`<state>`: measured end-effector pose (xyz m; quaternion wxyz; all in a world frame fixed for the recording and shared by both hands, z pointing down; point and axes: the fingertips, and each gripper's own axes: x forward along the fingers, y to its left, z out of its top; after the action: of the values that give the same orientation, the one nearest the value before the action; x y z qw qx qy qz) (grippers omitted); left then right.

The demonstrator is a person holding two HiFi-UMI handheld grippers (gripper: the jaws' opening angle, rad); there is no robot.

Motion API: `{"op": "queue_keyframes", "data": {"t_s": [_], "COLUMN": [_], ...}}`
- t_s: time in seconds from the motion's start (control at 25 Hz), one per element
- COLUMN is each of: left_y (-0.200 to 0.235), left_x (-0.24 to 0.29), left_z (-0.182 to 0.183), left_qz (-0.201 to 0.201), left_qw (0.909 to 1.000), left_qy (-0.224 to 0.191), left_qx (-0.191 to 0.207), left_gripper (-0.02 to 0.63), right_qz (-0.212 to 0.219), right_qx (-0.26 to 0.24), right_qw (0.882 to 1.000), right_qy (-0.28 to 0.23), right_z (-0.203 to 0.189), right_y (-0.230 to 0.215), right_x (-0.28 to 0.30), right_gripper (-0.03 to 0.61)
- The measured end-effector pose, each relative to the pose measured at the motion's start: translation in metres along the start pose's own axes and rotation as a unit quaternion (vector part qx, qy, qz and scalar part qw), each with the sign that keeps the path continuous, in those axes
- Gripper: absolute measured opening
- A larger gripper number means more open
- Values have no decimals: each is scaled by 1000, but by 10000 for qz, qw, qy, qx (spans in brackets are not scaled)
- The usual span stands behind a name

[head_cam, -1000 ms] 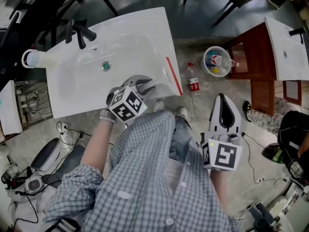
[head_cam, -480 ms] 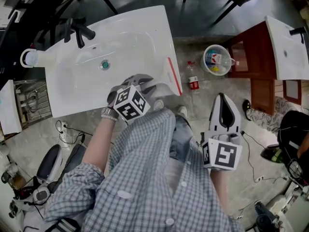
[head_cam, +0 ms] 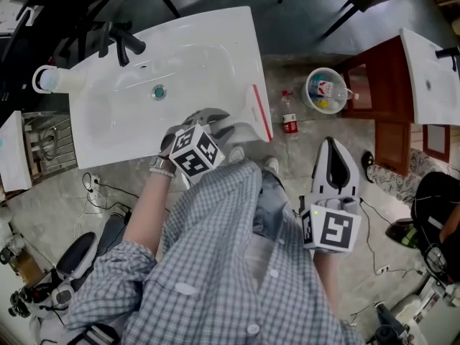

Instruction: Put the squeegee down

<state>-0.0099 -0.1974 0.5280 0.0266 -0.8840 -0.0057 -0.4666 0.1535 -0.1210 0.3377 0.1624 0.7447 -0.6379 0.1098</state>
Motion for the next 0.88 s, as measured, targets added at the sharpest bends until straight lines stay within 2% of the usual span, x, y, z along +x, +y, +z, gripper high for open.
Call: {"op": "queue_keyframes", "data": {"t_s": [0.2,0.68,0.88], "left_y": [-7,7,12], "left_x": [-2,-27,-48], "left_z": [0,10,23], "left_qz": [-103,504,819], "left_qw": [9996,9957,9867], "left_qy": [-76,-379,-838], "left_qx": [-263,-683,-1125], "left_gripper": [192,202,192], "right_qz": [90,487,749], "right_qx": [-19,-142,-227], "right_qw": [10000,9986,9965], "right_qy": [-2,-172,-287], "right_z": [-1,6,12], "right_y": [1,7,15], "right_x": [1,6,11], "right_gripper": [9,9,9]}}
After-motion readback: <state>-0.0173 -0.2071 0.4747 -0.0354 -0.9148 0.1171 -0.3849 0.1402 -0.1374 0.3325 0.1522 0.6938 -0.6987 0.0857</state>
